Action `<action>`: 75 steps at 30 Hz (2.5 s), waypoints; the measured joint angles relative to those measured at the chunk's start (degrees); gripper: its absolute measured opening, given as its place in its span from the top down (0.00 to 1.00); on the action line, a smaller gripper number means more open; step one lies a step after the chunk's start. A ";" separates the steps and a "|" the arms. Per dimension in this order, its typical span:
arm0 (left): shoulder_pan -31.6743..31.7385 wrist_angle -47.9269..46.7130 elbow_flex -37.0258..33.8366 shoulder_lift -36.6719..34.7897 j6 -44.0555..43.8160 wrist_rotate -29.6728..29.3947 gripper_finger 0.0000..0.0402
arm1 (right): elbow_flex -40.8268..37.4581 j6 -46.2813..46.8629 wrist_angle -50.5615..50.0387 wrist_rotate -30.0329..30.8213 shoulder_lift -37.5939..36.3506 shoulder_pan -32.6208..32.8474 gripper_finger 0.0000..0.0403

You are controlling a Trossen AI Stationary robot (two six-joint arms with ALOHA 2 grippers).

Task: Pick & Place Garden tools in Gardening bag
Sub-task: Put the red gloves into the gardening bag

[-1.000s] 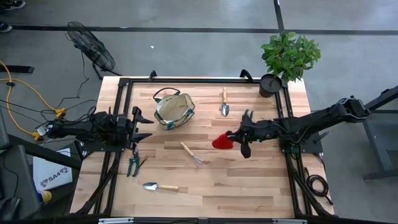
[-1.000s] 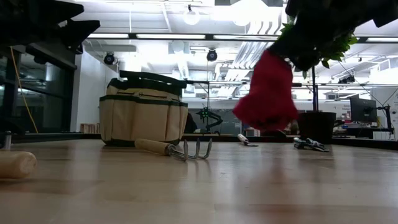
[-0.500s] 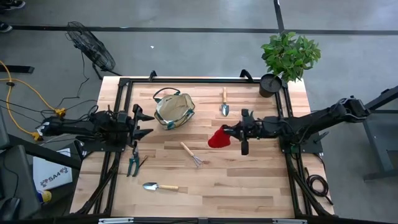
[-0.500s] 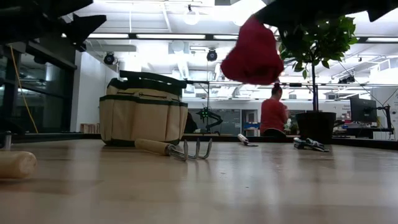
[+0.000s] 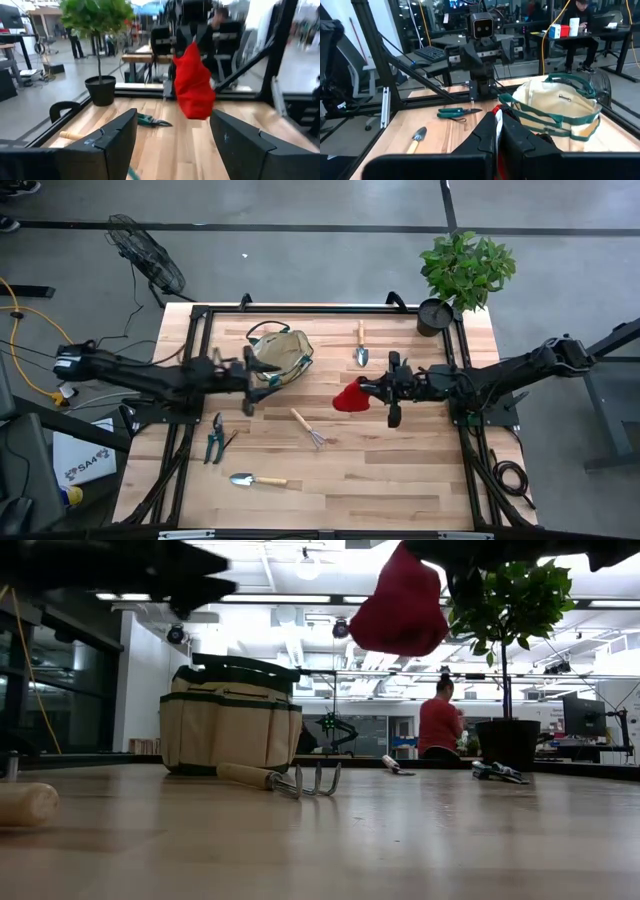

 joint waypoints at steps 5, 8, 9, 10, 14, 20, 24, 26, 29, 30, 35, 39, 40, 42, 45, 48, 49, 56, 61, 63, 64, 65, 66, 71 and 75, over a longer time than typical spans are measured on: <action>0.00 -2.30 10.96 13.87 0.08 -0.04 0.23 | 0.00 -2.32 1.74 -0.18 0.00 -0.22 0.99; 0.00 -4.27 17.57 20.39 -0.85 -0.02 0.14 | -0.01 -2.63 1.86 -0.51 0.00 -1.11 0.99; 0.00 -5.61 19.58 21.95 -0.83 0.15 0.11 | 0.00 -2.64 1.84 -0.88 0.00 -1.49 0.99; 0.00 -6.67 21.37 23.50 -0.77 0.40 0.09 | 0.01 -2.63 1.75 -1.57 0.00 -1.85 0.99; 0.00 -9.82 27.82 28.40 0.07 2.16 0.04 | 0.00 -2.66 1.61 -2.02 0.31 -2.83 0.99; 0.00 -11.39 33.26 33.64 0.24 3.02 0.04 | 0.00 -3.01 1.75 -3.41 0.31 -3.43 0.99; 0.04 -11.58 35.68 36.66 0.26 2.99 0.04 | 0.00 -3.07 1.86 -3.58 0.31 -3.41 0.99; 0.04 -10.97 36.98 38.19 0.26 2.99 0.04 | 0.00 -3.07 1.85 -3.58 0.31 -3.41 0.99; 0.04 -11.39 38.42 40.24 0.24 2.48 0.04 | -0.01 -3.07 1.83 -3.61 0.31 -3.39 0.99; 0.04 -11.43 38.89 40.89 0.24 2.30 0.04 | -0.01 -3.07 1.77 -3.91 0.31 -3.39 0.99; 0.04 -10.95 41.20 42.92 0.15 2.75 0.04 | 0.01 -3.08 1.66 -4.85 0.31 -3.37 0.99; 0.04 -11.06 42.36 44.33 -0.85 2.89 0.04 | -0.01 -3.09 1.70 -5.07 0.31 -3.37 0.99; 0.04 -11.21 42.47 44.55 -1.04 3.03 0.04 | -0.01 -3.09 1.70 -5.07 0.31 -3.37 0.99; 0.04 -11.45 43.02 45.31 -1.27 3.69 0.04 | 0.00 -3.09 1.80 -5.07 0.31 -3.37 0.99; 0.04 -11.41 43.32 46.03 -1.66 4.72 0.04 | 0.01 -3.34 2.01 -5.07 0.31 -3.37 0.99; 0.04 -11.39 43.42 46.06 -2.96 5.00 0.06 | 0.00 -3.89 2.12 -5.07 0.31 -3.37 0.99; 0.04 -11.59 43.42 46.06 -3.29 4.98 0.07 | -0.01 -4.02 2.09 -5.07 0.31 -3.37 0.99; 0.04 -12.04 43.42 46.06 -4.86 5.05 0.26 | 0.01 -4.14 2.10 -5.07 0.31 -3.37 0.99; 0.04 -11.98 43.42 46.06 -6.01 5.05 0.40 | 0.01 -4.14 2.10 -5.07 0.31 -3.37 0.99; 0.04 -12.07 43.42 46.06 -6.01 5.05 0.46 | 0.00 -4.14 2.10 -5.07 0.31 -3.37 0.99; 0.04 -12.14 43.42 46.06 -6.01 5.05 0.49 | -0.01 -4.14 2.10 -5.07 0.31 -3.37 0.99; 0.04 -12.20 43.42 46.06 -6.01 5.05 0.52 | -0.01 -4.14 2.10 -5.07 0.31 -3.37 0.99; 0.04 -12.30 43.42 46.06 -6.01 5.05 0.55 | 0.01 -4.14 2.09 -5.07 0.31 -3.37 0.99; 0.04 -13.41 43.42 46.06 -4.89 5.15 0.75 | 0.01 -4.14 1.91 -5.07 0.31 -3.37 0.99; 0.04 -14.42 43.42 46.04 -4.00 5.14 0.90 | 0.00 -4.11 1.68 -4.99 0.33 -3.34 0.99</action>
